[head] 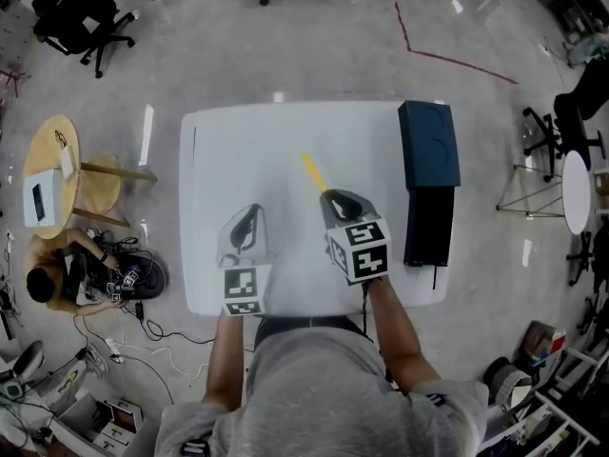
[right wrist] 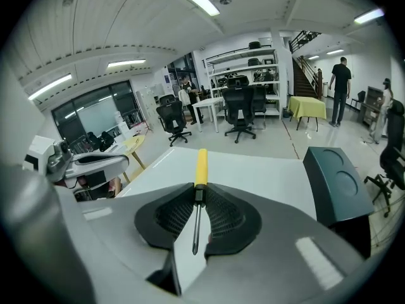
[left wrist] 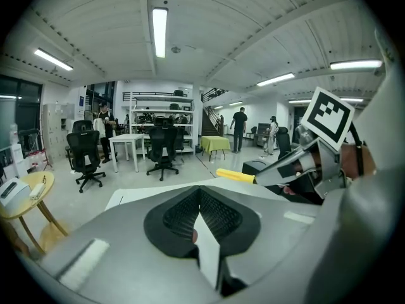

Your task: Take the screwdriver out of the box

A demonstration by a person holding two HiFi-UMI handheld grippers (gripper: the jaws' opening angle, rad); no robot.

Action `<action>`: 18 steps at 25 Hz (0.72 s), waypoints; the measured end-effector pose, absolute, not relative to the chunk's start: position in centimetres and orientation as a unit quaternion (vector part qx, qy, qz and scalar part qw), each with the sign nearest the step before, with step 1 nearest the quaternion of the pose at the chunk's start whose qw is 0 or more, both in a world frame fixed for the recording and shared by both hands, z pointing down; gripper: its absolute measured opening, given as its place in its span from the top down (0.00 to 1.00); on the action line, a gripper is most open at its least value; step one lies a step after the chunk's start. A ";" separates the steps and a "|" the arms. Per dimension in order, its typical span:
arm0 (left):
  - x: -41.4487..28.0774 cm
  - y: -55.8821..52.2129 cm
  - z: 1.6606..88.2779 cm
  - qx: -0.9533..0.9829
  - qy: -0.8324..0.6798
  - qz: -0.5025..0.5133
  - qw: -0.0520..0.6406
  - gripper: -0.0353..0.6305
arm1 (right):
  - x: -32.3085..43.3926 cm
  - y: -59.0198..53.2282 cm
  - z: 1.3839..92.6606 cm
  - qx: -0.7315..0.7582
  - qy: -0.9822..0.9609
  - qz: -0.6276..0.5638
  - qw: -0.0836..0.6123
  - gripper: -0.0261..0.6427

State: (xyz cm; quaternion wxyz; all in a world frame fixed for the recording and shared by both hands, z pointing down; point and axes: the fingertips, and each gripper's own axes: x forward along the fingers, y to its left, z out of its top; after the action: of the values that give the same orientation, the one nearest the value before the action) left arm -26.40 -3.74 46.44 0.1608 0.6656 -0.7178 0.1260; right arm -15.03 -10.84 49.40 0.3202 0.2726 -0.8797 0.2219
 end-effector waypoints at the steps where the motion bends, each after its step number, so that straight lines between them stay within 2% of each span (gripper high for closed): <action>1: -26.6 -4.2 46.9 0.666 -0.717 0.127 0.164 0.93 | -15.3 -11.3 49.9 0.272 -0.878 0.225 0.322 0.87; 18: -28.4 -10.1 54.4 0.672 -0.691 0.144 0.225 0.93 | -17.4 -16.3 58.1 0.267 -0.850 0.266 0.367 0.87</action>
State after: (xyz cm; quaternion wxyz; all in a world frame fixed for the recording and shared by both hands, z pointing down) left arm -28.35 -10.09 54.41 0.2250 0.6717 -0.6909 0.1445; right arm -17.42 -16.34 58.06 0.3670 0.2672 -0.8505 0.2657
